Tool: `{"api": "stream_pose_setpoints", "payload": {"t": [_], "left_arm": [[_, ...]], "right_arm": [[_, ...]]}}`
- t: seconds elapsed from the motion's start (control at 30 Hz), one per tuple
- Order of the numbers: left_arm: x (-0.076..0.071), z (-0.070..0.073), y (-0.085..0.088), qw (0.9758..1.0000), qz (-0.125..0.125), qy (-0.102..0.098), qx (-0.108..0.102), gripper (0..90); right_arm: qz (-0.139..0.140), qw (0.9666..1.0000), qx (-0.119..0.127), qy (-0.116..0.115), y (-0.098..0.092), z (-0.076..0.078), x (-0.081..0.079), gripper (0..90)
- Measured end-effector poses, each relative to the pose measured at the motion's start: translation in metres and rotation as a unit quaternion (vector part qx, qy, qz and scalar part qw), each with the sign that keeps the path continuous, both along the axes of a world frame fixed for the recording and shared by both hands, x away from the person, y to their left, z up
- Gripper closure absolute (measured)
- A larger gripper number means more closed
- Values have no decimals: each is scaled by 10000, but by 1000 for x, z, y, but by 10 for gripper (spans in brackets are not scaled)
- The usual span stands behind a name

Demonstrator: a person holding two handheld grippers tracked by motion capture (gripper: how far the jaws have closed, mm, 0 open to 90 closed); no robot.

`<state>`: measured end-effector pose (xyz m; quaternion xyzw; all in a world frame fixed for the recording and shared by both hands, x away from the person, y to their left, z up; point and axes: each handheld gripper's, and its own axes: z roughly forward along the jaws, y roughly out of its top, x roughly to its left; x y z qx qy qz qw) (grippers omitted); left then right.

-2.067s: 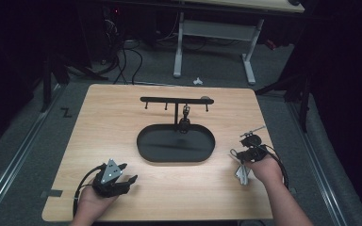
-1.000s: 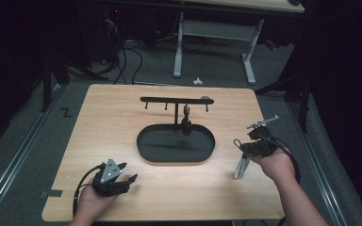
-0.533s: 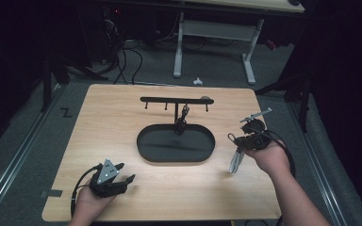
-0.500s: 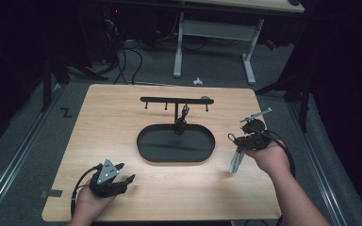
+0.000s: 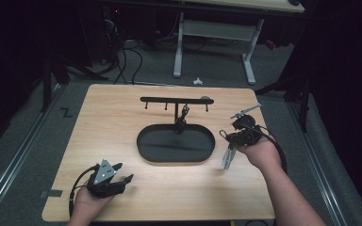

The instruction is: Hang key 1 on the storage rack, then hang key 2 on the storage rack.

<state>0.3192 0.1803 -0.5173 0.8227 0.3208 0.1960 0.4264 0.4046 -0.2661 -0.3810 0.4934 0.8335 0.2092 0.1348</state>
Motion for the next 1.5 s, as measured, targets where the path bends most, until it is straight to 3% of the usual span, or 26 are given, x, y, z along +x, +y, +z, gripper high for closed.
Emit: {"api": "stream_pose_setpoints", "payload": {"t": [0.33,0.47,0.6,1.23,1.5], "left_arm": [[3,-1,-4,10000,6,13,7,396],[2,-3,-6,9999,-54,54,124,396],[1,0,-2,10000,-4,4,-15,396],[-11,-4,15,9997,196,46,102,397],[-19,-2,23,9994,332,11,101,397]], "right_arm": [[98,9999,-90,-43,7,9,6,841],[108,9999,-49,-102,11,14,7,841],[136,9998,-67,-109,16,16,10,841],[580,9974,-22,-435,51,48,29,841],[497,9976,-11,-474,53,52,42,841]]}}
